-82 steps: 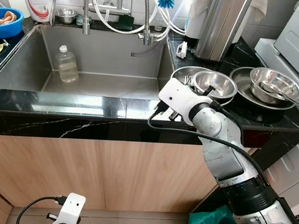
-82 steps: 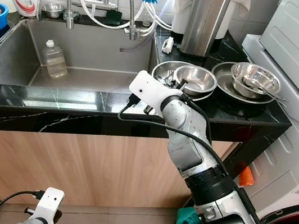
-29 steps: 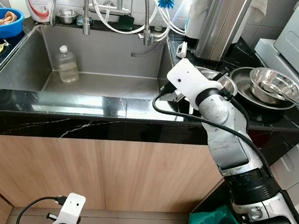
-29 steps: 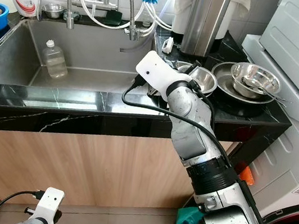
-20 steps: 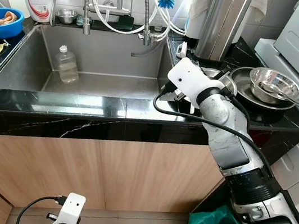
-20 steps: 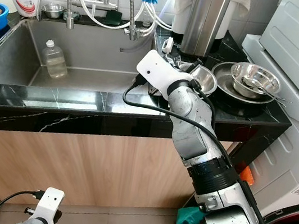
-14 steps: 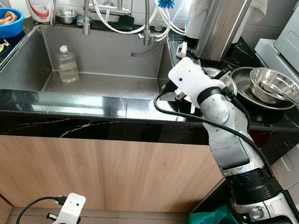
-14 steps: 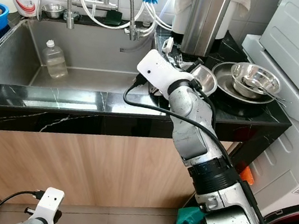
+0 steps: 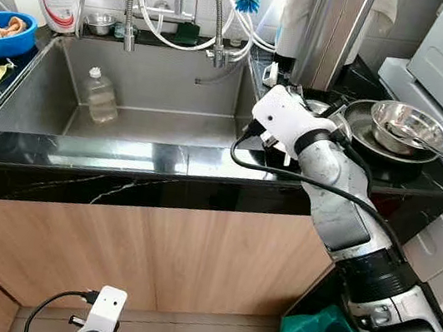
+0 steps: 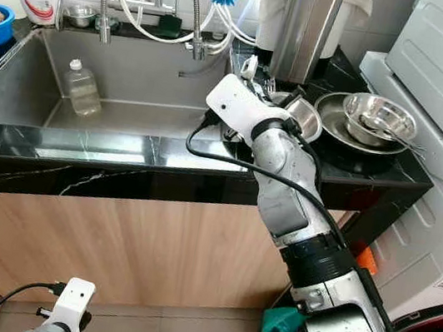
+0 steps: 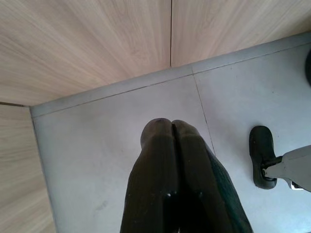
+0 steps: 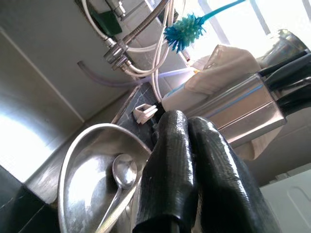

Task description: Kitchen organization

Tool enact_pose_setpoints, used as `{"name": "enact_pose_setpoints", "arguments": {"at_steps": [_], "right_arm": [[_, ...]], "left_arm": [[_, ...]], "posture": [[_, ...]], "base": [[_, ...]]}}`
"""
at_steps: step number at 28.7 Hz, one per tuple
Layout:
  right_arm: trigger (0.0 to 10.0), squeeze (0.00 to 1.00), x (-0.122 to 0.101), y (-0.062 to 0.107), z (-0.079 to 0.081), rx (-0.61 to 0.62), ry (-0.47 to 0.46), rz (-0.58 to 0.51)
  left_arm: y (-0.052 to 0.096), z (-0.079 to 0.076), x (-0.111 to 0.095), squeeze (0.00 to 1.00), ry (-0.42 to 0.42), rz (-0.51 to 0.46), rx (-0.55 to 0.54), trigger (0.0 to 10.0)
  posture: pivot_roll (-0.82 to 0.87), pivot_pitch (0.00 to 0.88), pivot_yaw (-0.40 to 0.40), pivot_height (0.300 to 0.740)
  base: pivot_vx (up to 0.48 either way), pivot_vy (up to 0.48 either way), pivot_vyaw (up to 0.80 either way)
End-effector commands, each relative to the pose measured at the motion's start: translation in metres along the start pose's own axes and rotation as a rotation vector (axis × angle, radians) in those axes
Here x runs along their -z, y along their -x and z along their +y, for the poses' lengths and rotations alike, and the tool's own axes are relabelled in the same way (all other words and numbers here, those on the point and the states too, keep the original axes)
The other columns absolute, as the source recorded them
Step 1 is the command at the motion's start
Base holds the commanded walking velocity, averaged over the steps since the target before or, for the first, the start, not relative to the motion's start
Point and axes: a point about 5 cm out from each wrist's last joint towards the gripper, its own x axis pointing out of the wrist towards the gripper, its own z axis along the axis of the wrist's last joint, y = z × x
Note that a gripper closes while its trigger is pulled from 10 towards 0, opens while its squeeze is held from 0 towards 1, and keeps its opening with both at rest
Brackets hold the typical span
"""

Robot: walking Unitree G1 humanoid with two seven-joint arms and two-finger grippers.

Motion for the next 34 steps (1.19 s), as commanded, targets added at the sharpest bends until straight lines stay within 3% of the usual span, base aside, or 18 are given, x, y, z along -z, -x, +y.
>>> {"name": "enact_pose_setpoints", "arguments": {"at_steps": [1, 14, 21, 30, 34], "right_arm": [[10.0, 0.0, -0.006, -0.001, -0.014, 0.063, 0.013, -0.032], [10.0, 0.0, -0.007, -0.002, -0.011, 0.072, 0.012, -0.053], [10.0, 0.0, -0.003, -0.001, -0.001, 0.013, -0.082, -0.031], [10.0, 0.0, -0.014, 0.001, 0.016, -0.096, -0.181, -0.113], [10.0, 0.0, -0.012, 0.002, 0.018, -0.104, -0.183, -0.096]], "left_arm": [[0.001, 0.0, 0.004, 0.0, -0.025, 0.015, -0.002, 10.0], [0.001, 0.001, 0.003, 0.0, -0.03, 0.016, -0.008, 10.0], [0.001, 0.001, 0.003, 0.0, -0.033, 0.016, -0.009, 10.0], [0.001, 0.001, 0.004, 0.0, -0.039, 0.018, -0.008, 10.0], [0.001, 0.001, 0.004, 0.0, -0.04, 0.018, -0.007, 10.0]], "posture": [[-0.19, 0.0, -0.003, 0.74], [-0.19, 0.0, -0.002, 0.74], [-0.19, 0.0, -0.002, 0.74], [-0.19, 0.0, -0.002, 0.74], [-0.19, 0.0, -0.002, 0.74]], "base": [[0.0, 0.0, 0.0], [0.0, 0.0, 0.0], [0.0, 0.0, 0.0], [0.0, 0.0, 0.0], [0.0, 0.0, 0.0]]}}
